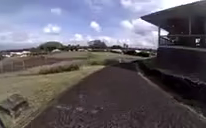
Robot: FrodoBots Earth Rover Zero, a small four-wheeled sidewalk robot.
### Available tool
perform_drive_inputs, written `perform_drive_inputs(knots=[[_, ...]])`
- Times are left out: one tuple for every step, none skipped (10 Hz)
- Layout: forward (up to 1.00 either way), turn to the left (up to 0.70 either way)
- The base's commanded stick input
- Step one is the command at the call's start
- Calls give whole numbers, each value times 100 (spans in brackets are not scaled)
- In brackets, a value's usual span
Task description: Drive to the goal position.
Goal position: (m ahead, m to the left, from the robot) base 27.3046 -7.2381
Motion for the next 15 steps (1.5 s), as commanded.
perform_drive_inputs(knots=[[85, -34], [85, -34], [85, -34], [85, -26], [85, 0], [85, 0], [85, 0], [85, 0], [85, 0], [85, -1], [85, -22], [85, -31], [85, -34], [85, -34], [85, -34]])
